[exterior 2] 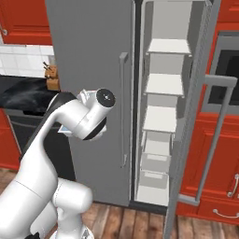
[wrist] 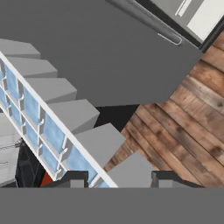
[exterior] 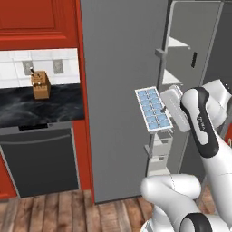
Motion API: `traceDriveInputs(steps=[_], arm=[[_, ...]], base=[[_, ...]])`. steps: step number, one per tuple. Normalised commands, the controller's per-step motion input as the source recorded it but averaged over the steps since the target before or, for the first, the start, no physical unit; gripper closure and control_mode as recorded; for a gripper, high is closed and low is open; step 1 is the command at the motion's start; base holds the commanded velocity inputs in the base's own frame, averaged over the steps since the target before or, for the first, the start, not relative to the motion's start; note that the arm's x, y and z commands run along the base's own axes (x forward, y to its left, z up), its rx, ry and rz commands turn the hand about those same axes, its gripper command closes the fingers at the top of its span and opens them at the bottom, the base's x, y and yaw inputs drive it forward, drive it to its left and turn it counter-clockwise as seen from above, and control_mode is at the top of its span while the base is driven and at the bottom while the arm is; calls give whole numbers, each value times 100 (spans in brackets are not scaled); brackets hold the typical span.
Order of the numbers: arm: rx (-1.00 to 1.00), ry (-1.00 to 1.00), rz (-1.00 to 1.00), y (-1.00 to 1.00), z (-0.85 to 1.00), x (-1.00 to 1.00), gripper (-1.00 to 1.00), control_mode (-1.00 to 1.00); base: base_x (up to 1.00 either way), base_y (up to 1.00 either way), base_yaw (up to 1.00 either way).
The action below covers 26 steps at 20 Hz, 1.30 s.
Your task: The ice cube tray has been filled with water. Take the tray and place it in the freezer to make ice. Close the freezer door after placing the tray.
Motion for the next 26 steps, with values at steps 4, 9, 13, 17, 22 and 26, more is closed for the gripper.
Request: traceDriveInputs(steps=[4, 9, 13, 17, 22, 26], arm=[[0, 0, 0, 0, 0, 0, 100, 100], [0, 0, 0, 0, 0, 0, 100, 100], [0, 0, 0, 0, 0, 0, 100, 100], [0, 0, 0, 0, 0, 0, 100, 100], [0, 0, 0, 0, 0, 0, 100, 100], [0, 0, 0, 0, 0, 0, 100, 100]], base=[[0, -42, -3], [0, -36, -3], [0, -34, -4], [0, -35, -4], [0, -33, -5], [0, -27, -6]])
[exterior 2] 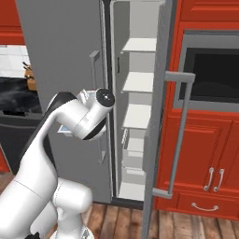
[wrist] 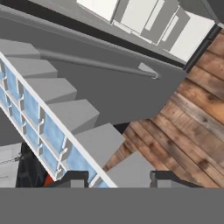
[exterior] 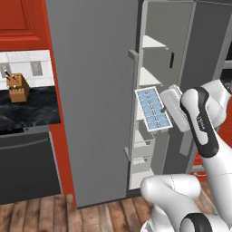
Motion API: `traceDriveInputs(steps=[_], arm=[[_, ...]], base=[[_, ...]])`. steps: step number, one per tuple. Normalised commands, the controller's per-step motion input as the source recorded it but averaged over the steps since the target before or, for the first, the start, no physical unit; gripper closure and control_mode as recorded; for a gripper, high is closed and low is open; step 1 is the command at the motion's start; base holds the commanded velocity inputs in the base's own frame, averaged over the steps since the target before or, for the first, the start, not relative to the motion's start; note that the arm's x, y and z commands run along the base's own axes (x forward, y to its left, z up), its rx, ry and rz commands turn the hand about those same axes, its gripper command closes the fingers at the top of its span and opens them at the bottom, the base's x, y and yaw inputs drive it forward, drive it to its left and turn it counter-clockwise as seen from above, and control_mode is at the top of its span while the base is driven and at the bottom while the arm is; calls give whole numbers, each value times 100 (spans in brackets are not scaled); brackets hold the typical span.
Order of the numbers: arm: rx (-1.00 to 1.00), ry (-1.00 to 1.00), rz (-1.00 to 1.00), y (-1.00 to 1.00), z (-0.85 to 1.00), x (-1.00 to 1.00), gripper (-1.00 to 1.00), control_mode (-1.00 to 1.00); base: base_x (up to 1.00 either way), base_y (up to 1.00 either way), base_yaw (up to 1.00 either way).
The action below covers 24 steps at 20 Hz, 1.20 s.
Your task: The ice cube tray has been filled with water. Take the tray and place it in the freezer to make ice. Close the freezer door after placing the tray.
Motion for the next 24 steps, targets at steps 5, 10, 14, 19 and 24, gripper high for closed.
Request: traceDriveInputs(steps=[5, 10, 14, 19, 24], arm=[[0, 0, 0, 0, 0, 0, 100, 100], [0, 0, 0, 0, 0, 0, 100, 100], [0, 0, 0, 0, 0, 0, 100, 100], [0, 0, 0, 0, 0, 0, 100, 100], [0, 0, 0, 0, 0, 0, 100, 100]], base=[[3, -24, -9], [11, -26, -11], [15, -31, -11], [24, -30, -11], [37, -16, -11]])
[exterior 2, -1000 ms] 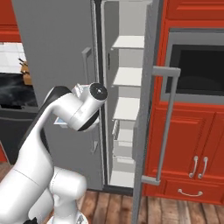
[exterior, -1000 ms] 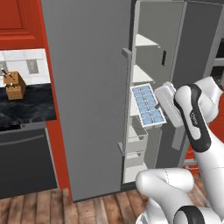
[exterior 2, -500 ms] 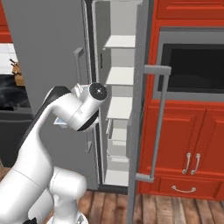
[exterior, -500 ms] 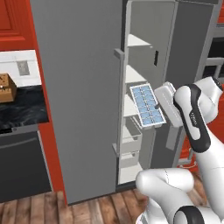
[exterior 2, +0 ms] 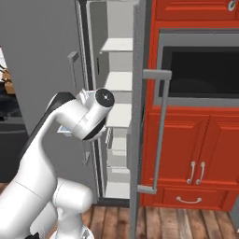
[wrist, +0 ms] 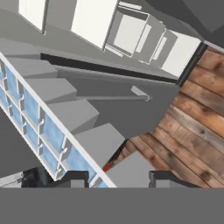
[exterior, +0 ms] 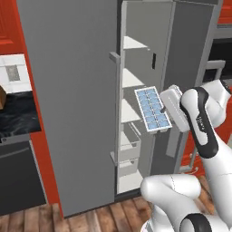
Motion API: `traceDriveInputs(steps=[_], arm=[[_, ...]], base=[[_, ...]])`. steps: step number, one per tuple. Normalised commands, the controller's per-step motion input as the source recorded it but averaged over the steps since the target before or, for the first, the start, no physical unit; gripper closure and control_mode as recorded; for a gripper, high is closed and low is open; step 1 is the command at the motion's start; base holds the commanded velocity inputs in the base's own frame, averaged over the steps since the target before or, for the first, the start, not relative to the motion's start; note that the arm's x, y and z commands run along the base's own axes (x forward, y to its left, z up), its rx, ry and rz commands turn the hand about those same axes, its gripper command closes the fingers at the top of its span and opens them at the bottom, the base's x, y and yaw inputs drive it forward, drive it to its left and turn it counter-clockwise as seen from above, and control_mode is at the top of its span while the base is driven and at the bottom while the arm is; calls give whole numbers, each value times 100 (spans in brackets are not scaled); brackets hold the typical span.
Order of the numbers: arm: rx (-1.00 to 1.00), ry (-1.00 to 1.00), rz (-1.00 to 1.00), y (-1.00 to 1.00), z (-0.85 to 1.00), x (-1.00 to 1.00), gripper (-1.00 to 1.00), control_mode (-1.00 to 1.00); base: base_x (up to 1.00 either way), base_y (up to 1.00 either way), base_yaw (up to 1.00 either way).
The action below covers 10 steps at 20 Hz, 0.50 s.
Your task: The ice cube tray has been filled with water. Take the tray and place it in the freezer to make ice. Close the freezer door after placing the tray.
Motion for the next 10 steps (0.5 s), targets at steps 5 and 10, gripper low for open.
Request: traceDriveInputs(steps=[5, 10], arm=[[0, 0, 0, 0, 0, 0, 100, 100], [0, 0, 0, 0, 0, 0, 100, 100]], base=[[54, 0, -10], [58, 0, -8]])
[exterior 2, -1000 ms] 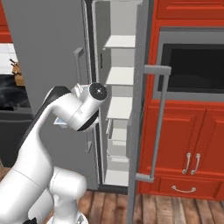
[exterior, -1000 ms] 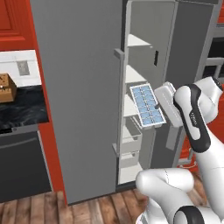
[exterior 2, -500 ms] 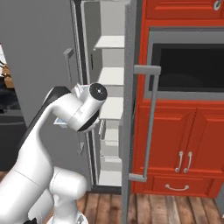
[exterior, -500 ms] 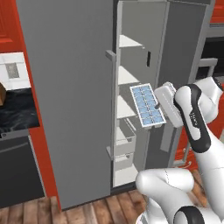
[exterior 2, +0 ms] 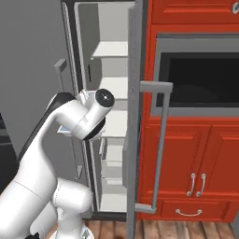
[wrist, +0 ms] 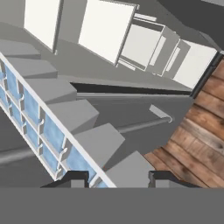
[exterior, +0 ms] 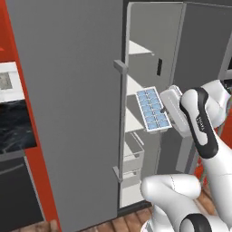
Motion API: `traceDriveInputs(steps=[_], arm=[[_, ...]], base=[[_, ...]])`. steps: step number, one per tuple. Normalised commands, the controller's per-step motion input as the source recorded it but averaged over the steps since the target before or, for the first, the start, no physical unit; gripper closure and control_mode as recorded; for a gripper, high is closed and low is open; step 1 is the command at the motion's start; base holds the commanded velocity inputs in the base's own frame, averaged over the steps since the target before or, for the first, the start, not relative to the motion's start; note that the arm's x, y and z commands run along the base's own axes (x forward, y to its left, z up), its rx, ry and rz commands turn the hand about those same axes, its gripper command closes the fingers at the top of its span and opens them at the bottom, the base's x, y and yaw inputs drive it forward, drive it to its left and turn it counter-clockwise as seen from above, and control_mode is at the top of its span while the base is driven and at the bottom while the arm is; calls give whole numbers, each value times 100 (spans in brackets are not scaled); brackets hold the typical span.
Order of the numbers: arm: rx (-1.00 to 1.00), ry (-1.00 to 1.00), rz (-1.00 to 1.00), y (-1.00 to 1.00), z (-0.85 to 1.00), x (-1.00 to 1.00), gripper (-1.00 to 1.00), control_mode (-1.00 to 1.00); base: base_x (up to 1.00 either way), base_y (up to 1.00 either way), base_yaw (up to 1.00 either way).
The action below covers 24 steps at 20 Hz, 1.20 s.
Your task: The ice cube tray has been filled with water. Take the tray and place it in the freezer to make ice. Close the freezer door after placing the tray.
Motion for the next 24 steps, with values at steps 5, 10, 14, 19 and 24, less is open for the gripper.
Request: traceDriveInputs(steps=[5, 10, 14, 19, 24], arm=[[0, 0, 0, 0, 0, 0, 100, 100], [0, 0, 0, 0, 0, 0, 100, 100], [0, 0, 0, 0, 0, 0, 100, 100], [0, 0, 0, 0, 0, 0, 100, 100], [0, 0, 0, 0, 0, 0, 100, 100]], base=[[40, 0, -9], [38, 0, -10], [39, 0, -10], [45, 0, -10], [59, 0, -10]])
